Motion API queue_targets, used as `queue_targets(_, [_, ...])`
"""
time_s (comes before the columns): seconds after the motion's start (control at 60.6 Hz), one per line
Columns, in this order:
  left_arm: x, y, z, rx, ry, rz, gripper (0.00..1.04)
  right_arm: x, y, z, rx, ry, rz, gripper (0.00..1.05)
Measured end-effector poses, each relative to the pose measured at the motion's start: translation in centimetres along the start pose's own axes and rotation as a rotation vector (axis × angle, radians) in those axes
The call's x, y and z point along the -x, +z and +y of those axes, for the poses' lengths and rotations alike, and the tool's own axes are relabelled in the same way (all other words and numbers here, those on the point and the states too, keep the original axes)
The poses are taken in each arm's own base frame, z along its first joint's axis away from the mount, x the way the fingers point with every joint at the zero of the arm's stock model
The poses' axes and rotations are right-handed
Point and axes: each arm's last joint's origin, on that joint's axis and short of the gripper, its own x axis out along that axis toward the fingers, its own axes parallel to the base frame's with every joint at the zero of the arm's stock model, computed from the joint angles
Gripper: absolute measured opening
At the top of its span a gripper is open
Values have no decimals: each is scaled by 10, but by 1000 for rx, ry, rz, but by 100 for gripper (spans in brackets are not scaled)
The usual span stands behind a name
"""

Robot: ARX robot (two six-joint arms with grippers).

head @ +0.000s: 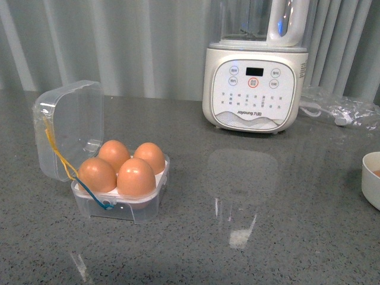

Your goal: Put egg into box

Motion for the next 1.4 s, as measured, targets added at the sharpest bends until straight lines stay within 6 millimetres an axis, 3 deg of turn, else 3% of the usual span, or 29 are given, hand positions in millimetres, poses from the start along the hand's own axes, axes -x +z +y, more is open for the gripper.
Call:
queue_targets(0.148, [0,0,0,0,0,0,98,23,-13,-24,47,-127,-20,98])
queue_targets(0.313, [0,0,0,0,0,0,98,36,-26,-32,67,-192,-17,98])
queue_targets(0.396, [0,0,0,0,0,0,98,44,-35,-26,-34,-19,17,84])
queue_targets(0.478, [0,0,0,0,0,0,98,53,-48,-14,-92,41,23,69])
queue_targets(0.874, [0,0,0,0,0,0,98,76,-81,16,-126,53,20,3])
queue_targets(1.188, [0,0,0,0,0,0,98,88,-95,34,-128,51,22,3])
queue_targets(1.402, [0,0,0,0,0,0,98,94,-101,36,-128,57,18,3])
